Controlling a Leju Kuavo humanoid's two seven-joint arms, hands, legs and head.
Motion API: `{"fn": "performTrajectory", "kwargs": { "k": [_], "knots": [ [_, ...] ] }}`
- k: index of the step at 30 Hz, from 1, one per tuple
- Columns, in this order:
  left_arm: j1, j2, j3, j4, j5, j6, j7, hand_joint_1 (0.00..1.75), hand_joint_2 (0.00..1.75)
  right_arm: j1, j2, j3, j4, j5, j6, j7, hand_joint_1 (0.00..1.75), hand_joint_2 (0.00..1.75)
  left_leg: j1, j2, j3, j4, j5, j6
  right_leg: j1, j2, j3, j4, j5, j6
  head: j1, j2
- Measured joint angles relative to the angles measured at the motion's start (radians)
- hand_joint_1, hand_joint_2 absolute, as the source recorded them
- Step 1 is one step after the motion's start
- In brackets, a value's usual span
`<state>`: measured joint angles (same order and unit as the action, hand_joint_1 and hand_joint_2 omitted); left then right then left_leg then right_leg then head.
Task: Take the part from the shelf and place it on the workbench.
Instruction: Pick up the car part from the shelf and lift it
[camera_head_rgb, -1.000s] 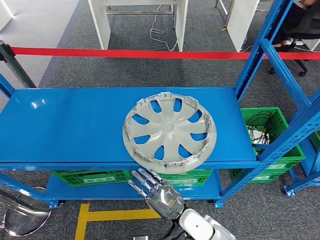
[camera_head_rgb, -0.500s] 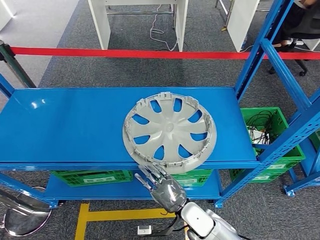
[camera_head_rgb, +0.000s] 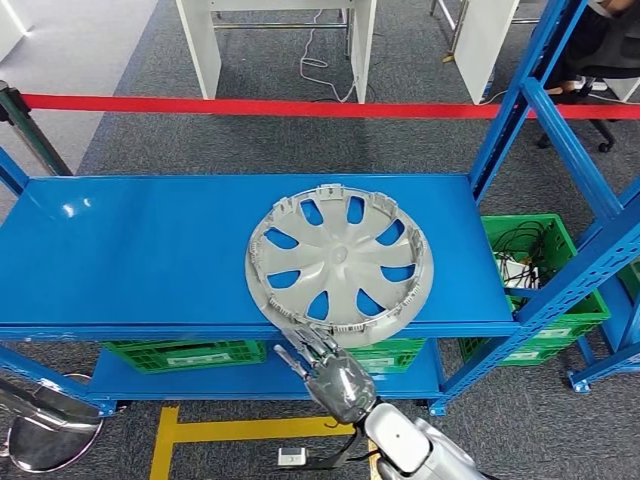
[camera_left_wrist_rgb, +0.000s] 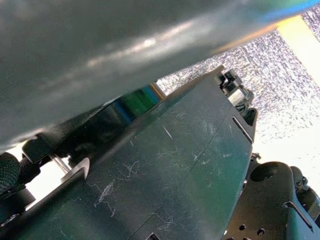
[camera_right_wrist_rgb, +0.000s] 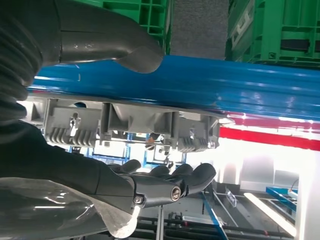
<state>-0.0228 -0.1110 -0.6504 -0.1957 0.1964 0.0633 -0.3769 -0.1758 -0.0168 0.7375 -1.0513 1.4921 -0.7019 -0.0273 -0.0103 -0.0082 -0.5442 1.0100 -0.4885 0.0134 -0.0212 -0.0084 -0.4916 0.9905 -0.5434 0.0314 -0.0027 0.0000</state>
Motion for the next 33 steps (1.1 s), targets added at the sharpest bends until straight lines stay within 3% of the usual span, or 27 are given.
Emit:
{"fn": "performTrajectory", "kwargs": {
  "k": [33],
  "knots": [
    [-0.001, 0.0, -0.007, 0.0, -0.008, -0.001, 0.002, 0.0, 0.0, -0.035, 0.005, -0.058, 0.033, 0.025, 0.0, 0.045, 0.0, 1.75, 0.0, 0.0, 0.0, 0.0, 0.0, 0.0, 0.0, 0.0, 0.0, 0.0, 0.0, 0.0, 0.0, 0.0]
  ]
}}
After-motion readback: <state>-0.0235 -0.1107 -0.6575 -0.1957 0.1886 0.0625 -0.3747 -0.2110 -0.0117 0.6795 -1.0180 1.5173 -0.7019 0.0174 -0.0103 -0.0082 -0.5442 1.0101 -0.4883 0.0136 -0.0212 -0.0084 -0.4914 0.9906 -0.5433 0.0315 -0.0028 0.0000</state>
